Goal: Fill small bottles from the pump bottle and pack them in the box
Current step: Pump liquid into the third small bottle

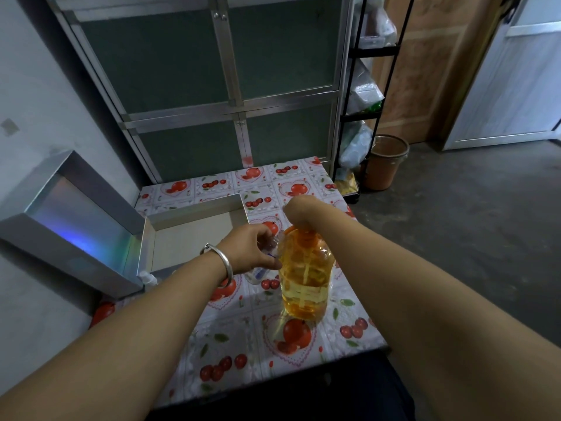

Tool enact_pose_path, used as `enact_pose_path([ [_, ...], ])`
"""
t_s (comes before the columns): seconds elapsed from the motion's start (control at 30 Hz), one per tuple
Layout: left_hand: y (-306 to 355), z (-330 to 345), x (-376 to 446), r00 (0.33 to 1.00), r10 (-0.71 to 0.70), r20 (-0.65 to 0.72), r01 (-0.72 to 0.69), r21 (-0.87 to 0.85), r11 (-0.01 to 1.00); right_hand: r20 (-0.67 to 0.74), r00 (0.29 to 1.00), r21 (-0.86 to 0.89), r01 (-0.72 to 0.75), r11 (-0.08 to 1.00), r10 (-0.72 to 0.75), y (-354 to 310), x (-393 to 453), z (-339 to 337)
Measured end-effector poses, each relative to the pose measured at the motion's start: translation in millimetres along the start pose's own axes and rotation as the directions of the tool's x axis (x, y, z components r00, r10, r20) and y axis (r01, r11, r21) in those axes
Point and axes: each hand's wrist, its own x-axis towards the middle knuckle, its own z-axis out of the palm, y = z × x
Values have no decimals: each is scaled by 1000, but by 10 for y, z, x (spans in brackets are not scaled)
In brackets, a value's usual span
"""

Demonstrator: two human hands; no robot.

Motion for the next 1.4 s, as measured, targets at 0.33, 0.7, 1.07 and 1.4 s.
enact_pose_path([
  [0.33, 13, 8, 33, 1000, -13, 9, 13, 0, 1000, 30, 995, -242, 97, 965, -92, 89, 177, 57],
  [0.7, 24, 10, 24, 1000, -8, 10, 8, -11, 1000, 38, 988, -254, 152, 955, -147, 125, 174, 61],
  [1.07, 16, 7, 38, 1000, -14, 10, 14, -14, 1000, -24, 987, -216, 147, 965, -156, 128, 174, 69],
  [1.4, -6, 12, 40, 1000, -19, 9, 20, -25, 999, -20, 991, -192, 123, 974, -129, 123, 192, 80],
])
